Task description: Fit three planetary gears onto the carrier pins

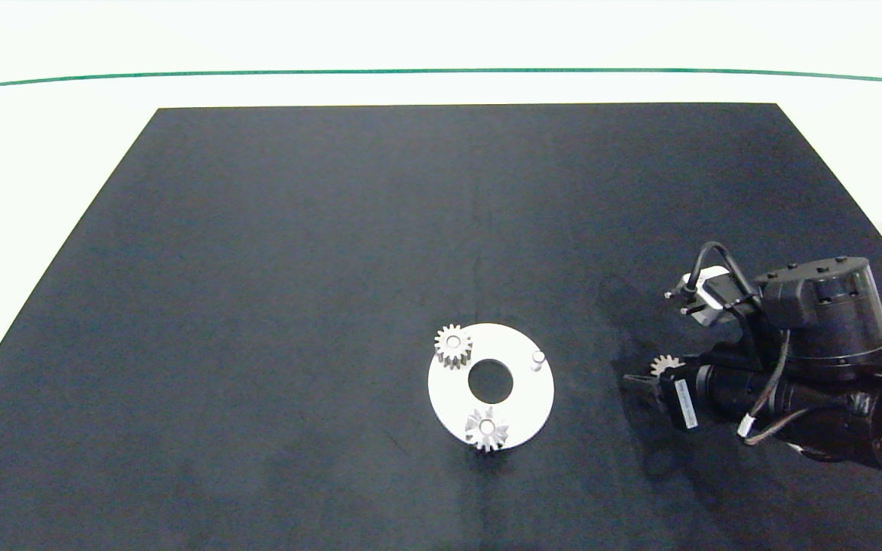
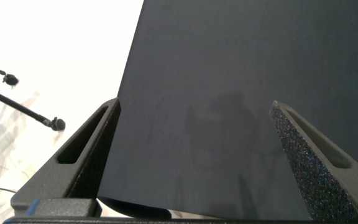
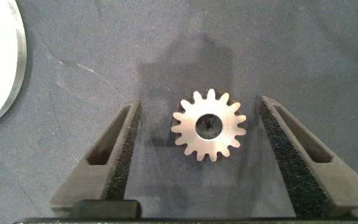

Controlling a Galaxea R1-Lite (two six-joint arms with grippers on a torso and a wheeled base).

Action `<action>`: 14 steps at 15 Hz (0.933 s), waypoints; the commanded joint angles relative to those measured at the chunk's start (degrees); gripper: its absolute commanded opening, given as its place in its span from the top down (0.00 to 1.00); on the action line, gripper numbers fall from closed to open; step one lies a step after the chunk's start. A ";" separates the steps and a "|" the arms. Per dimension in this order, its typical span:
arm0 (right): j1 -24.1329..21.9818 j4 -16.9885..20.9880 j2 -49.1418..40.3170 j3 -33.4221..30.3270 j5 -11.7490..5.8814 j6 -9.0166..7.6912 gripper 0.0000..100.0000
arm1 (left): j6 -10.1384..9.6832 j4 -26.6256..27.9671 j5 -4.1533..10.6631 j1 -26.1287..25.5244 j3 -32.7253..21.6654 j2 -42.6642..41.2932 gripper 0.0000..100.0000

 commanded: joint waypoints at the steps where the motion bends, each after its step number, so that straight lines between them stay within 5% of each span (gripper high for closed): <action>1: 0.02 -0.08 -0.08 0.22 -0.07 -0.02 0.32 | 0.03 0.17 0.09 0.00 -0.01 0.19 0.00; 14: 0.02 -0.16 0.71 0.31 -0.16 0.07 0.57 | 0.03 0.26 0.09 0.00 -0.01 0.01 0.00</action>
